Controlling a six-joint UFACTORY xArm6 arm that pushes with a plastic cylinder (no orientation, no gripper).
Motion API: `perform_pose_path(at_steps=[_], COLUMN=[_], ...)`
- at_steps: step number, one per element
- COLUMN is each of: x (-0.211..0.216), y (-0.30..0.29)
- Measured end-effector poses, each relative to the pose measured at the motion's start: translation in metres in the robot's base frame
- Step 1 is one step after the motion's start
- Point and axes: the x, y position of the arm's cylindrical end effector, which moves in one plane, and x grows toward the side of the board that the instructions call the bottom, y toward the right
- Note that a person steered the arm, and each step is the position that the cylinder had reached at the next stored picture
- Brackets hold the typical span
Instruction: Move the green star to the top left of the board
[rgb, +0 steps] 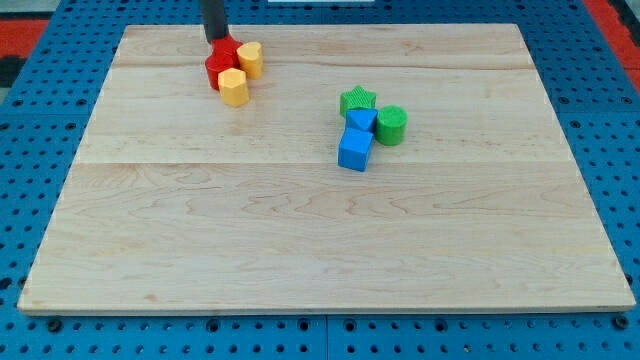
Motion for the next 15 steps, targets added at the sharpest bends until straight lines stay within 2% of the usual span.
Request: perform_pose_path(at_steps=[3, 4, 5, 6, 8, 9, 10, 11, 12, 13, 14, 15], x=[-0.007, -0.007, -0.011, -0.015, 0.008, 0.056, 0.106, 0.132, 0.133, 0.126, 0.141, 0.151], y=[0.001, -0.036, -0.042, -0.024, 0.198, 0.262, 0.296, 0.286, 0.21, 0.175, 0.107, 0.008])
